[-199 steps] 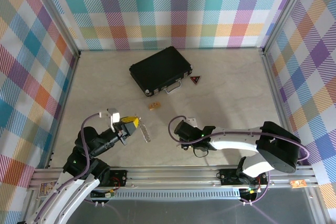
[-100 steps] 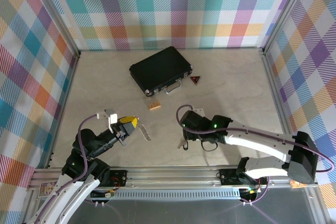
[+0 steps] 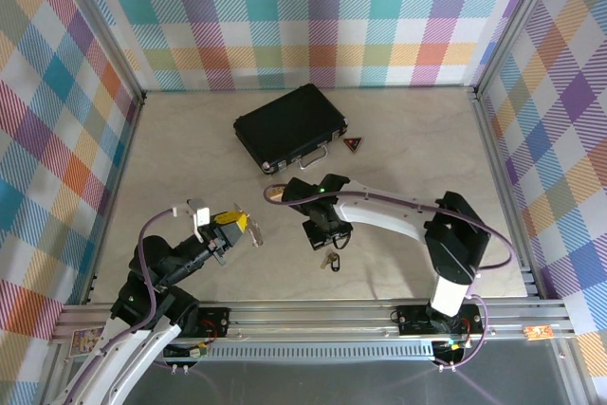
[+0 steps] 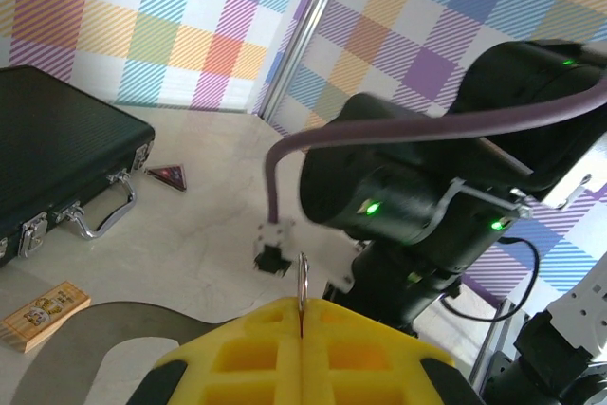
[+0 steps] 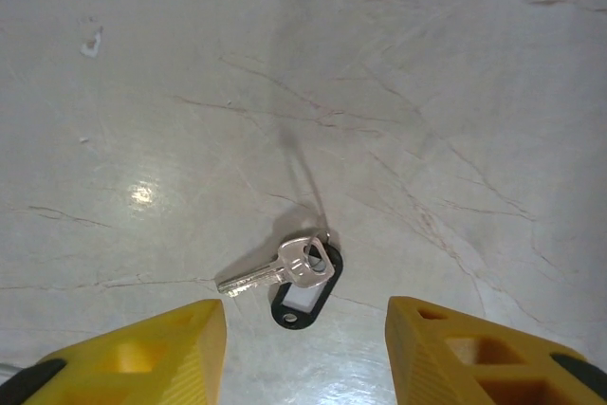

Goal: Put the keys on the keyring

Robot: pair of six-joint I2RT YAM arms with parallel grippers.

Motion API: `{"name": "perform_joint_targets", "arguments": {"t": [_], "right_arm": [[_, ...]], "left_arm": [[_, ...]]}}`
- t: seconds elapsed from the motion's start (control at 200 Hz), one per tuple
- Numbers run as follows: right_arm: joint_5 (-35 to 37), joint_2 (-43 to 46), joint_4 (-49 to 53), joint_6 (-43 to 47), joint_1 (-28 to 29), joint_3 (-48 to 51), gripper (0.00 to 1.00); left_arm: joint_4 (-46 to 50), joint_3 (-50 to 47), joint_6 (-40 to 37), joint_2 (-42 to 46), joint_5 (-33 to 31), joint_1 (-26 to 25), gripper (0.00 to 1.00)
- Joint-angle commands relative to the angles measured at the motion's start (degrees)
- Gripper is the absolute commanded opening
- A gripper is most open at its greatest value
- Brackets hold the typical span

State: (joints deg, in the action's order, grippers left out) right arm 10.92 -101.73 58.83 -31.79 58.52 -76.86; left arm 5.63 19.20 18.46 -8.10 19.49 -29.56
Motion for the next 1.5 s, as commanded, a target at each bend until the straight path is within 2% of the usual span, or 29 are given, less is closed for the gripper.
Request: {"name": "perform_joint_targets", "arguments": {"t": [0.0, 0.155, 0.885, 1.495], "right_arm": [[-2.9, -3.3, 3.2, 2.8, -0.4, -2.8, 0.46], [-3.1, -7.0, 2.9, 3.1, -0.4, -2.7, 0.43], [-1.6, -10.0, 1.2, 3.4, -1.5, 1.5, 0.33], [-2.2, -9.8, 0.4, 3.7, -2.1, 2.2, 0.15]], "left_arm": [[-3.3, -0.8, 0.4, 0.5, 0.9, -0.5, 0.0], [-3.5, -0.8, 0.5, 0.7, 1.3, -0.5, 0.0], [-5.0, -1.2, 0.8, 0.7, 2.4, -0.5, 0.0], [-4.5, -1.1, 0.7, 0.7, 1.9, -0.5, 0.0]]}}
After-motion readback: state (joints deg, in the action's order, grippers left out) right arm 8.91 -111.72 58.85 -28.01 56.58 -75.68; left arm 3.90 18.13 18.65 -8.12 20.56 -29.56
